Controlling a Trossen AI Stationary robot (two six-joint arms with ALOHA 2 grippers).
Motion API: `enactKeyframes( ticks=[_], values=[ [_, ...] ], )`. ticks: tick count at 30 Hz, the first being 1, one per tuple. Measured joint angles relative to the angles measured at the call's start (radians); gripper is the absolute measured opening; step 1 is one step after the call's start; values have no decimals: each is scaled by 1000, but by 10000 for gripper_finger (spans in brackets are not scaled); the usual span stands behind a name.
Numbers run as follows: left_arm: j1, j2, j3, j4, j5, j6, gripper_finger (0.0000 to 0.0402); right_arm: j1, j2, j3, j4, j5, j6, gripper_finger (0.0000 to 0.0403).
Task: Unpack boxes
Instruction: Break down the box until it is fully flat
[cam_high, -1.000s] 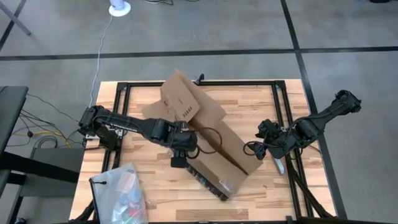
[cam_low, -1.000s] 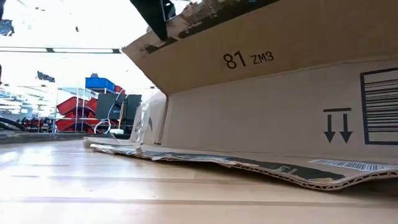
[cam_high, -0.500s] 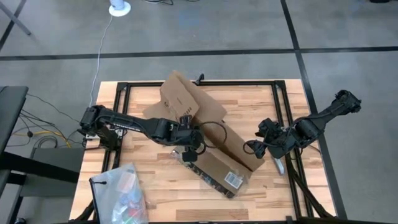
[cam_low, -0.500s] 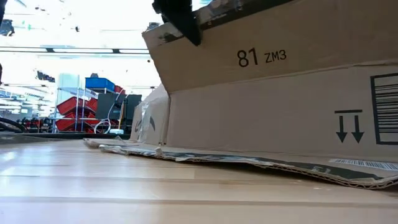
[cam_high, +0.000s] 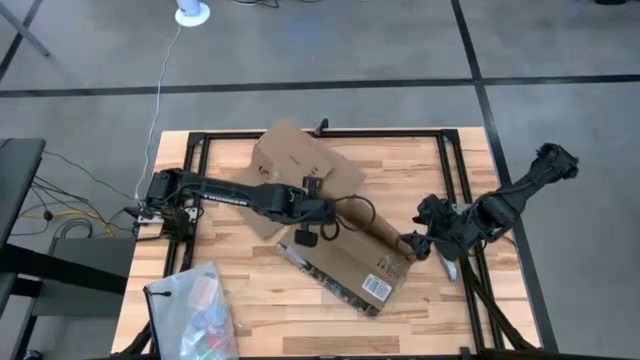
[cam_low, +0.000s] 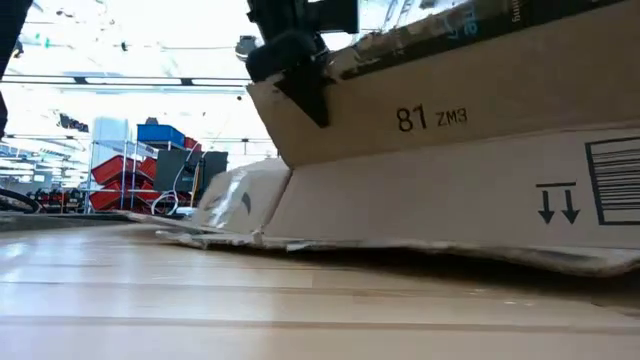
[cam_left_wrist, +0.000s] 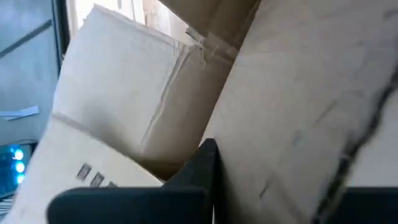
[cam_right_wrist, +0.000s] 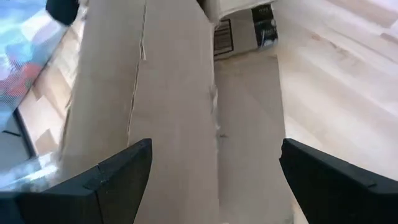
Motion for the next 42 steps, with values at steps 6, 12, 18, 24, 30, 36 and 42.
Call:
enactKeyframes(
  ticks=[6,12,18,24,30,36,42],
  values=[
    [33,-75,189,-180,147,-56,0,114,-2,0,-104,44,171,333],
    [130,-95,379,-412,323,-195,0,227,-2,62,-226,70,323,333],
    [211,-95,448,-569,497,-240,0,297,-2,213,-297,193,322,333],
    [211,-94,515,-613,504,-233,0,303,7,246,-401,271,364,333],
    [198,-97,578,-657,511,-225,0,236,17,188,-518,271,472,333],
    [151,-107,612,-714,527,-240,0,215,17,263,-449,361,291,333],
    [84,-146,630,-713,601,-299,0,167,13,303,-519,358,234,333]
  ],
)
